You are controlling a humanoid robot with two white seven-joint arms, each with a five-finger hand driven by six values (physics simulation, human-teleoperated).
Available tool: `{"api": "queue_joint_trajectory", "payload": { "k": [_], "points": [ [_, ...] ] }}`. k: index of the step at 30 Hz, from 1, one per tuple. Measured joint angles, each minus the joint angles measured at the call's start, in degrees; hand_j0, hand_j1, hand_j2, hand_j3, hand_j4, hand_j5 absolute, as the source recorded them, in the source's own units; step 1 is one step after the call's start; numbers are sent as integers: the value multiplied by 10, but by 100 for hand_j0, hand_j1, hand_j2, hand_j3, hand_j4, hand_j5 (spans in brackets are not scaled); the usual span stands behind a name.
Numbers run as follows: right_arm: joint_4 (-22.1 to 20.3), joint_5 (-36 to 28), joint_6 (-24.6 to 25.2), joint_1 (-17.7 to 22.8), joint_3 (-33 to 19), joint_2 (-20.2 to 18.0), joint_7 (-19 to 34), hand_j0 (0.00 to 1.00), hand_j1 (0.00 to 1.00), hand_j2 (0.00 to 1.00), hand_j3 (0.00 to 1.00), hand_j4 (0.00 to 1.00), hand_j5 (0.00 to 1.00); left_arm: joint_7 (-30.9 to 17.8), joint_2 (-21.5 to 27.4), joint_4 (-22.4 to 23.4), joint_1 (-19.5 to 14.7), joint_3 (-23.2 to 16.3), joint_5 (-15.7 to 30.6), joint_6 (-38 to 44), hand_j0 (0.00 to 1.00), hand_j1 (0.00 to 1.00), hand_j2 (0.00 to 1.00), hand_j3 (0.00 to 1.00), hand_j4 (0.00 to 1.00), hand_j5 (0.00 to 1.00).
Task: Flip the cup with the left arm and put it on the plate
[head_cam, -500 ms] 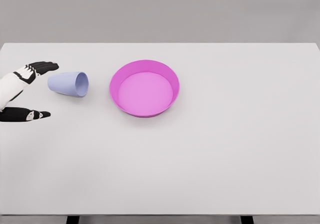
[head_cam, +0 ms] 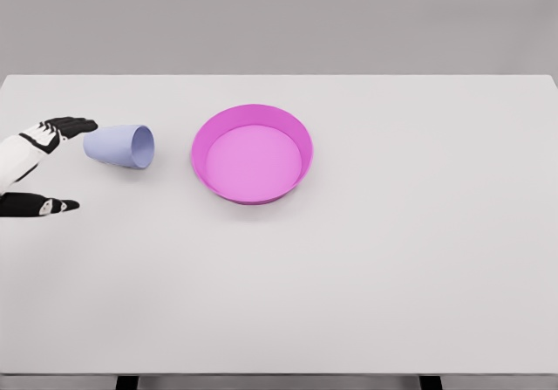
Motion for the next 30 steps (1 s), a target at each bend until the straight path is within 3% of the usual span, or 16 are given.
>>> {"api": "queue_joint_trajectory", "payload": {
  "k": [6,12,18,20,30],
  "points": [
    [0,0,0,0,0,0,0,100,100,100,100,100,100,-10,-41,17,8,9,0,0,100,100,100,100,100,100],
    [0,0,0,0,0,0,0,100,100,100,100,100,100,-64,-68,34,11,12,12,0,100,100,100,100,100,100],
    [0,0,0,0,0,0,0,100,100,100,100,100,100,-75,-25,50,0,24,8,0,100,100,100,100,100,100],
    [0,0,0,0,0,0,0,100,100,100,100,100,100,-76,-11,52,-19,23,7,0,100,100,100,100,100,100],
    [0,0,0,0,0,0,0,100,100,100,100,100,100,-88,4,47,-36,15,6,0,100,100,100,100,100,100]
  ]
}}
